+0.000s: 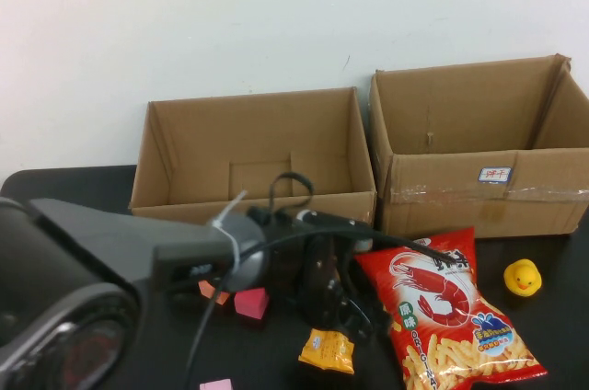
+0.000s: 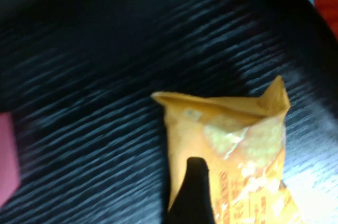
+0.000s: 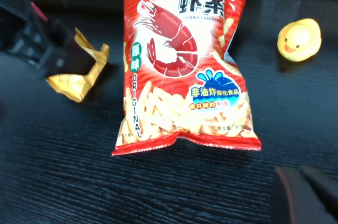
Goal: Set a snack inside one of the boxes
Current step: Pick up the biscuit
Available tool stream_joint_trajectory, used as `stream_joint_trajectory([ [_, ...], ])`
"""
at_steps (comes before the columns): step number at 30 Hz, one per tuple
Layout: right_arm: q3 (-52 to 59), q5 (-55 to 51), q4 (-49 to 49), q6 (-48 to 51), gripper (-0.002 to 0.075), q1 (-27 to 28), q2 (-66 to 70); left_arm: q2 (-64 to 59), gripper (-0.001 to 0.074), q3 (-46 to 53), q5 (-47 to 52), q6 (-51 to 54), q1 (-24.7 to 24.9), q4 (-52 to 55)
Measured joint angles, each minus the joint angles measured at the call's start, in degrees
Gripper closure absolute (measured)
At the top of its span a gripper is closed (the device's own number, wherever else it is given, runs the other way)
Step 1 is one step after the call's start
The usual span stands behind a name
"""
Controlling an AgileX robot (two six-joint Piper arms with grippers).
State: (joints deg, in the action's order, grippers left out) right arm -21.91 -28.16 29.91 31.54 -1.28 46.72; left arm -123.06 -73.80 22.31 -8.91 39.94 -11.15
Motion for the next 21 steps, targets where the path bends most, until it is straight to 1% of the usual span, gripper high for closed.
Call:
stream_joint_trajectory([
  [8, 0.0, 0.0, 0.2, 0.0, 0.0726, 0.0, 0.1, -4.5, 0.0172, -1.1, -0.6, 0.0, 1.0, 1.1],
  [10, 0.0, 0.0, 0.4, 0.0, 0.0726, 0.0, 0.2, -5.1, 0.0192, -1.2, -0.6, 0.0, 1.0, 1.3],
  [12, 0.0, 0.0, 0.3, 0.0, 0.0726, 0.0, 0.2, -5.3, 0.0246, -1.2, -0.6, 0.0, 1.0, 1.5],
  [17, 0.0, 0.0, 0.5, 0.6, 0.0726, 0.0, 0.2, -5.3, 0.0458, -1.2, -0.2, 0.0, 1.0, 1.5],
  [18, 0.0, 0.0, 0.5, 0.7, 0.0726, 0.0, 0.2, -5.3, 0.0485, -1.3, 0.2, 0.0, 1.0, 1.5],
  [19, 0.0, 0.0, 0.5, 0.9, 0.0726, 0.0, 0.2, -5.2, 0.0496, -1.5, 0.5, 0.0, 1.0, 1.5],
  [21, 0.0, 0.0, 0.5, 1.0, 0.0726, 0.0, 0.2, -5.1, 0.05, -1.7, 1.4, 0.0, 1.0, 1.5],
])
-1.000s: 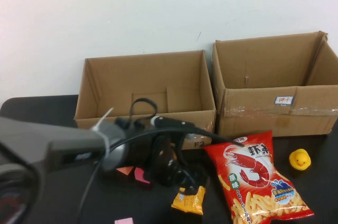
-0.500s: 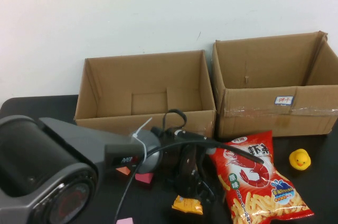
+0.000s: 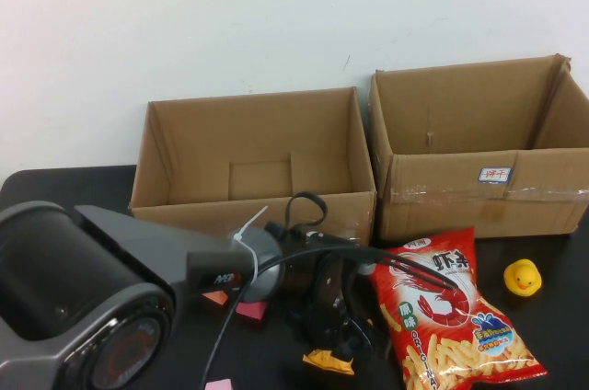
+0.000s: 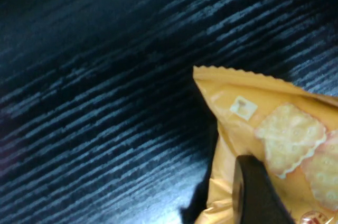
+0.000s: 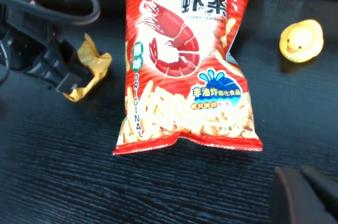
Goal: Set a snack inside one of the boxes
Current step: Pick up the biscuit, then place the biscuit in the biscuit box
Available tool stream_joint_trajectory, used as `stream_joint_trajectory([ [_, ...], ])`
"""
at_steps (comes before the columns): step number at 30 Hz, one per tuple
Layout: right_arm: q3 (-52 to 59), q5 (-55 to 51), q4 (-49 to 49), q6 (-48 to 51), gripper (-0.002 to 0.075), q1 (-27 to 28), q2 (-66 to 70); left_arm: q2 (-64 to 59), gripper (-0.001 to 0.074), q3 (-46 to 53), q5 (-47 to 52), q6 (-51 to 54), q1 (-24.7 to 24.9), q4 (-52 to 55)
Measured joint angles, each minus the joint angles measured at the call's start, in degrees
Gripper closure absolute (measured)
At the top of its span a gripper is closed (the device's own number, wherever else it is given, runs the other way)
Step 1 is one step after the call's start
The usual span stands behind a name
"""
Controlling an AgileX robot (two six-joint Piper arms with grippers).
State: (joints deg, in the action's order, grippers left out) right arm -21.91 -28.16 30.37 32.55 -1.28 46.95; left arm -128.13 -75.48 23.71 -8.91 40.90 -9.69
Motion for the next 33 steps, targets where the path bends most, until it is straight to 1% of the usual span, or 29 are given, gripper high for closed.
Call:
stream_joint_trajectory([
  [5, 0.0, 0.0, 0.1, 0.1, 0.0726, 0.0, 0.0, 1.4, 0.0531, 0.0, 4.1, 0.0, 0.0, 0.7],
  [10, 0.0, 0.0, 0.2, 0.4, 0.0726, 0.0, 0.0, 5.8, 0.0538, 0.0, 9.4, 1.3, 0.0, 1.3],
  [14, 0.0, 0.0, 0.4, 0.4, 0.0726, 0.0, 0.0, 12.4, 0.054, 0.0, 14.3, 4.2, 0.0, 1.2],
  [18, 0.0, 0.2, 0.9, 0.4, 0.0726, 0.0, 0.0, 19.5, 0.054, -1.9, 14.2, 6.5, 0.0, -0.7],
  [21, 0.0, 0.7, 1.1, 0.4, 0.0726, 0.0, 0.0, 22.9, 0.054, -6.7, 9.2, 8.5, 0.0, -2.2],
  [25, 0.0, 1.2, 1.2, 0.4, 0.0726, 0.0, 0.0, 23.4, 0.0545, -13.2, -4.6, 10.5, 0.0, -2.8],
  [30, 0.0, 1.2, 1.5, 1.0, 0.0726, 0.0, 0.0, 18.8, 0.0548, -17.2, -26.3, 11.2, 0.0, -3.0],
  [33, 0.0, 1.2, 1.5, 1.2, 0.0726, 0.0, 0.0, 14.1, 0.0548, -18.6, -34.7, 11.7, 0.0, -0.8],
])
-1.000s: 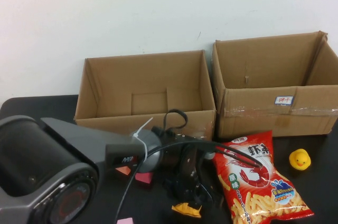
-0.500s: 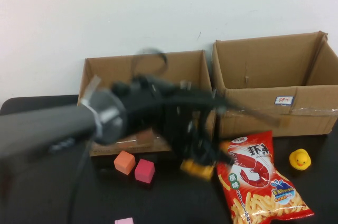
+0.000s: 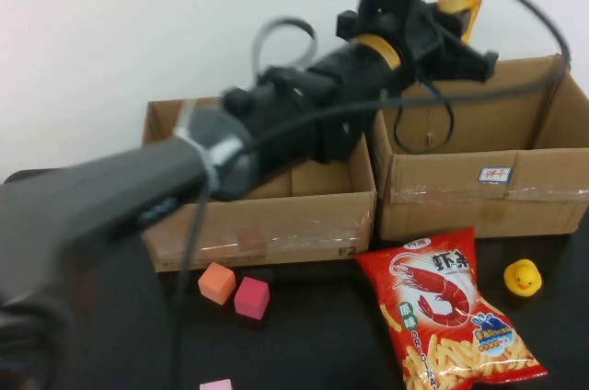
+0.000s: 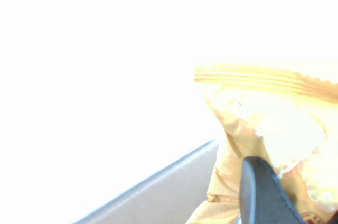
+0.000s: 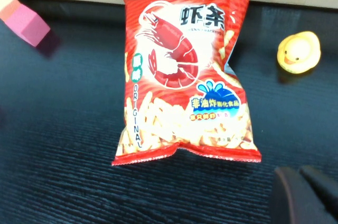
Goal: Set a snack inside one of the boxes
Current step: Place the biscuit in the biscuit box
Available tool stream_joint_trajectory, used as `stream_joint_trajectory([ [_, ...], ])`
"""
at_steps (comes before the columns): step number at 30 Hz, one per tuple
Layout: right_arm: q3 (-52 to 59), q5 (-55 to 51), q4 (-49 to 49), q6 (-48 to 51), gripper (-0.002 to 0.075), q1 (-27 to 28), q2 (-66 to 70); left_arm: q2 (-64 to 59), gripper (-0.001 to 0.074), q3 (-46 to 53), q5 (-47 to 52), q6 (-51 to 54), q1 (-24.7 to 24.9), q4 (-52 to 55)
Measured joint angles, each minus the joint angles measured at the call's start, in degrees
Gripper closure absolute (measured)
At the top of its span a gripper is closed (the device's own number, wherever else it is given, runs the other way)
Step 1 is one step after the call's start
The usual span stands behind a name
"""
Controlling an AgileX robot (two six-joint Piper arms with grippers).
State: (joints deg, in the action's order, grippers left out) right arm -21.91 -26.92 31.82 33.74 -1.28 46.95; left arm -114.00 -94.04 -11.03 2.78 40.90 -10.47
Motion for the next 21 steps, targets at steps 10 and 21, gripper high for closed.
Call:
stream_joint_trajectory([
  [10, 0.0, 0.1, 0.0, 0.3, 0.0726, 0.0, 0.0, -14.0, 0.0077, -12.7, 11.0, 0.3, 0.0, 10.9],
  [21, 0.0, 0.4, 0.0, 0.3, 0.0726, 0.0, 0.0, -9.5, 0.0623, -24.4, 44.6, 1.7, 0.0, 16.4],
])
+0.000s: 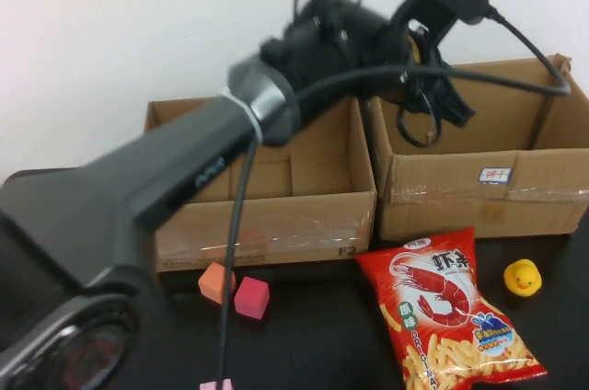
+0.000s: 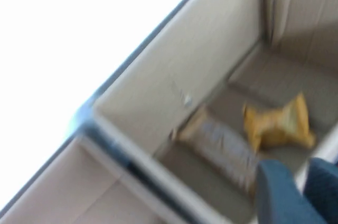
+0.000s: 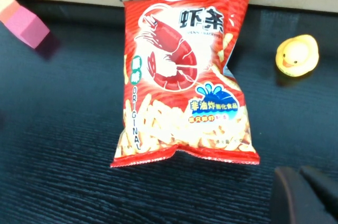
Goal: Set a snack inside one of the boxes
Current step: Place the biscuit in the biscuit box, then pick up the potato chip
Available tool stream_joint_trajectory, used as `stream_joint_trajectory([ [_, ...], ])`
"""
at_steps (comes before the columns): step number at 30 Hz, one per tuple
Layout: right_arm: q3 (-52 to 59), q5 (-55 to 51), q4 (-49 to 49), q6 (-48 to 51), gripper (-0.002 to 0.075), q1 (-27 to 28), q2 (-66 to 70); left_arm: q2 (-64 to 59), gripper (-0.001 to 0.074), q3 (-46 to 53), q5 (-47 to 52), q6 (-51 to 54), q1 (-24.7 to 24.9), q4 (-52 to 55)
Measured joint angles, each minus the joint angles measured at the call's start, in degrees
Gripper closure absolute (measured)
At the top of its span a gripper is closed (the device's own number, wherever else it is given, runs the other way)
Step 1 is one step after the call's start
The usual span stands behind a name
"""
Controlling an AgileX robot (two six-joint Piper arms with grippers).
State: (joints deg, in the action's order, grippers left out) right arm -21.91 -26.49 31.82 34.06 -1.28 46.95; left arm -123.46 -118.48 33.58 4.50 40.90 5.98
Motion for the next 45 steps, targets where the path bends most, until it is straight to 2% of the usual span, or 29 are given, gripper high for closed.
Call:
stream_joint_trajectory([
  [3, 0.0, 0.0, 0.0, 0.1, 0.0726, 0.0, 0.0, 2.4, 0.0699, -0.8, 8.8, 2.9, 0.0, 0.6],
  [8, 0.0, 0.7, -1.1, 0.8, 0.071, 0.0, 0.0, 7.3, 0.0723, -1.0, 19.8, 4.3, 0.0, 1.4],
  [12, 0.0, 0.7, -1.1, 0.9, 0.0634, 0.0, 0.0, 12.3, 0.0727, -1.0, 21.9, 2.5, 0.0, 2.2],
  [18, 0.0, 0.2, -1.1, 1.6, 0.0461, 0.0, 0.0, 24.5, 0.0727, -1.1, 24.0, 2.0, 0.0, 4.0],
  [28, 0.0, 0.1, -0.6, 1.7, 0.033, 0.0, 0.3, 39.9, 0.0727, 1.6, 26.0, -1.9, 0.0, 10.1],
  [33, 0.0, 0.3, 0.1, 1.5, 0.026, 0.0, 2.8, 46.6, 0.0727, 14.3, 18.2, -5.4, 0.0, 12.7],
  [41, -2.7, 0.1, 0.2, 2.9, 0.0248, 0.0, 4.7, 60.5, 0.0727, 45.7, 5.0, -15.1, 0.0, 18.9],
  [45, -3.5, 1.5, 3.8, 6.5, 0.0247, 0.0, 5.1, 69.0, 0.0727, 59.8, -1.5, -20.0, 0.0, 21.8],
])
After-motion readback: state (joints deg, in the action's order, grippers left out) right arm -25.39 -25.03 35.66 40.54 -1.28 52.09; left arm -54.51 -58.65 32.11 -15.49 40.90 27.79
